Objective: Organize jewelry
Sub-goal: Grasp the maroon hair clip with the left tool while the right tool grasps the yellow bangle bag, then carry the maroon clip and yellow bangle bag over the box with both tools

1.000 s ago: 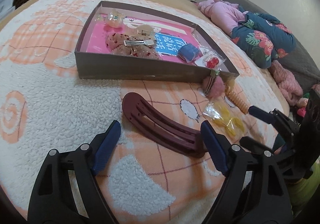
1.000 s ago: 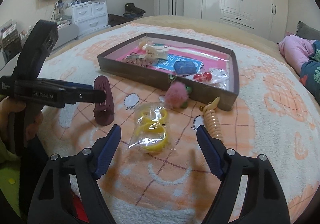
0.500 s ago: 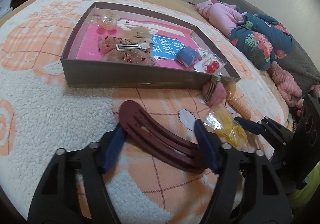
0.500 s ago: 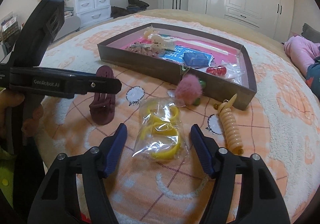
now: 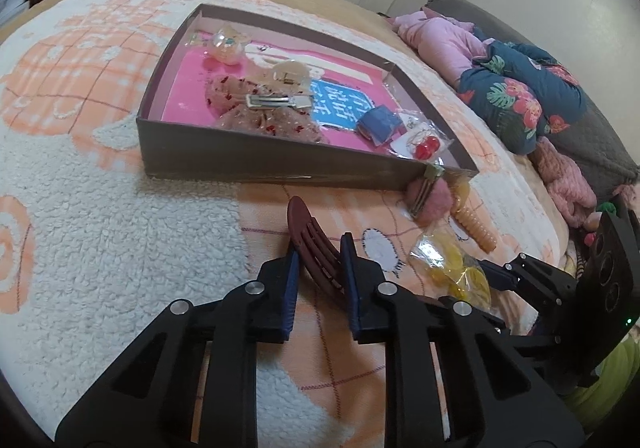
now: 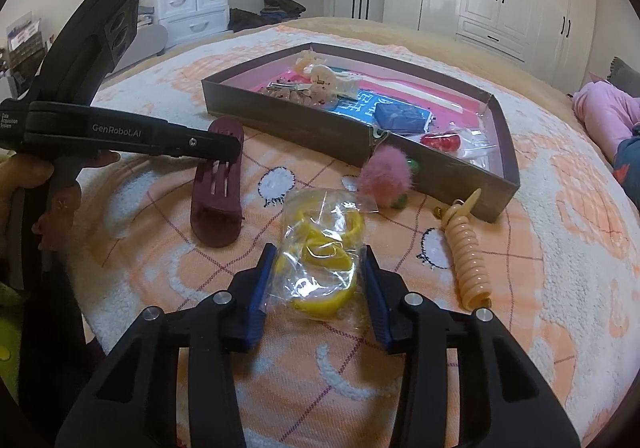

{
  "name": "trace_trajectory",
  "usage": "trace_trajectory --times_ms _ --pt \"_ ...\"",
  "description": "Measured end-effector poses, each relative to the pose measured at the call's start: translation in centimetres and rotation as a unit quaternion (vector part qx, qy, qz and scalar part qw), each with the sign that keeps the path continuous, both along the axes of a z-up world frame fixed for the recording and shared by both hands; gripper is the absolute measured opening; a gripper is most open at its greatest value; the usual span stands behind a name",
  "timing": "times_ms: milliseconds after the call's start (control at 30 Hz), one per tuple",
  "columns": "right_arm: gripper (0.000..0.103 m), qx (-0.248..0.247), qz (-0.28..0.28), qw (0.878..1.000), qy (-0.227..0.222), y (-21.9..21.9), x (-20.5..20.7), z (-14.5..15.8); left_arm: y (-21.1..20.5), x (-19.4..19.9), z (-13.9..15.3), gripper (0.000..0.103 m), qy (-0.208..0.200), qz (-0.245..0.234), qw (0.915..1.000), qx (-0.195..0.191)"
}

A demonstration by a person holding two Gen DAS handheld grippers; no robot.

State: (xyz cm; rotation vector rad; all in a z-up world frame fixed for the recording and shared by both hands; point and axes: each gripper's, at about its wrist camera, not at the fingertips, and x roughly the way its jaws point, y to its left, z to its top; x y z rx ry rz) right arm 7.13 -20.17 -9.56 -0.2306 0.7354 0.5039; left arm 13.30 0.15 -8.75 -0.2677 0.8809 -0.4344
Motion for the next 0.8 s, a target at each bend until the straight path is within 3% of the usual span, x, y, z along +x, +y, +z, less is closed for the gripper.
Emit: trace_trajectory --times_ms 533,800 --pt "0.04 0.019 -0.023 0.999 -0.026 -1.6 -0.4 1.8 -0.9 -2.6 3.8 0.003 -0.067 -0.03 0.9973 0.001" --pt "0.04 0.028 -0.028 0.998 -0.041 -1.9 -0.6 2.7 0.1 -3.3 5.4 0.003 -0.091 -0.015 0.9958 -0.001"
